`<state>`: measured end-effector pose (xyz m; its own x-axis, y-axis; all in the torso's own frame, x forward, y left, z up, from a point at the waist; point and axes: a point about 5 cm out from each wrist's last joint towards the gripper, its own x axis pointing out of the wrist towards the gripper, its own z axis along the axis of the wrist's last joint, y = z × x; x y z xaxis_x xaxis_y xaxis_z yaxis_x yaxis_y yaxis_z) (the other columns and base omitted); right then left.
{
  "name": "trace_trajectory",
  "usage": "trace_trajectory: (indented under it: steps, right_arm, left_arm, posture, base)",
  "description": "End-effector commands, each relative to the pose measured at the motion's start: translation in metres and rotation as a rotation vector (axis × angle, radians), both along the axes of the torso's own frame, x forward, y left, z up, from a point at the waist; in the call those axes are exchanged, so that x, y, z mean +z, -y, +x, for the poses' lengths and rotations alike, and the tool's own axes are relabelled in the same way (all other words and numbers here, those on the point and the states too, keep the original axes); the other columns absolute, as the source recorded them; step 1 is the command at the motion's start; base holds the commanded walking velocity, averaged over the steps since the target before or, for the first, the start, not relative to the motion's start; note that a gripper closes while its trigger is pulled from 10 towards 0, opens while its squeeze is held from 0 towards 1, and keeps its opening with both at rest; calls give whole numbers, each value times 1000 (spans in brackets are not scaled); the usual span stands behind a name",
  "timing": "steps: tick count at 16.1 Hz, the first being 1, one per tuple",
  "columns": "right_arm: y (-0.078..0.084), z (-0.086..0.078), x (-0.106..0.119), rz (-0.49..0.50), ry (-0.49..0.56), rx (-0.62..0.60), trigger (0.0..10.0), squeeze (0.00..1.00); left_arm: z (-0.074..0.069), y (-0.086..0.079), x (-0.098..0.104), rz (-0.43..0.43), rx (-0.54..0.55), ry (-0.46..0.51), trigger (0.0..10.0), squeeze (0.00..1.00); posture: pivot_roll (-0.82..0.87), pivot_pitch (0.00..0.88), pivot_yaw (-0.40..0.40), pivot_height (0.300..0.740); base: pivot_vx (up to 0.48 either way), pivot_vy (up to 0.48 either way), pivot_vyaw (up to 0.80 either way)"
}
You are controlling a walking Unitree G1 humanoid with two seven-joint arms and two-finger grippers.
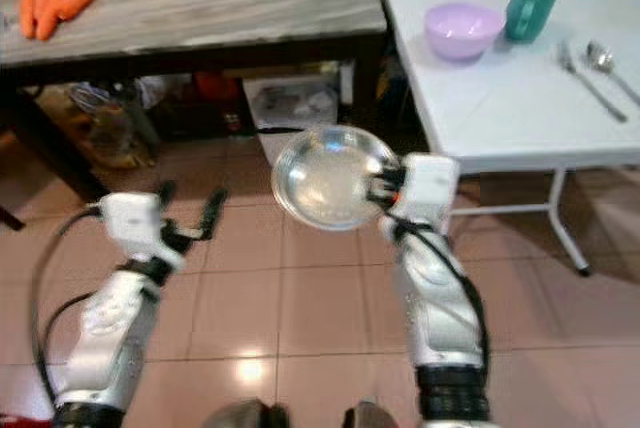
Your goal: Setting the table
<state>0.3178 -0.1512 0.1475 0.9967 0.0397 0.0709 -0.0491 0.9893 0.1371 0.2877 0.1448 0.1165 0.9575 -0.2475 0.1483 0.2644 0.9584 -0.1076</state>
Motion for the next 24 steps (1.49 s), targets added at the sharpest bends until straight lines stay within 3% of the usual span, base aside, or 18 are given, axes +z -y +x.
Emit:
trace_trajectory:
  steps: [1,6,10,15,24]
  right_arm:
    - [-6,0,7,11,35,15,10000,0]
    - [1,-3,8,-10,48,-7,10000,0]
    - [2,-3,11,-21,75,7,10000,0]
    - [-1,-6,9,-22,70,6,10000,0]
    - [9,-5,11,-36,79,-11,10000,0]
  left_arm:
    - [0,-9,1,18,30,1,10000,0]
    - [-1,-16,2,73,91,11,10000,0]
    - [0,-16,4,55,78,11,10000,0]
    - [-1,-12,3,61,51,13,10000,0]
    - [1,-12,4,59,57,22,10000,0]
  posture:
    - [-103,147,58,740]
    - [-106,155,56,740]
    - [-110,150,53,740]
    - [-116,152,56,740]
    - [-114,133,49,740]
  base:
    - [0,480,0]
    - [0,92,0]
    - [0,0,0]
    - [344,0,424]
    - [377,0,0]
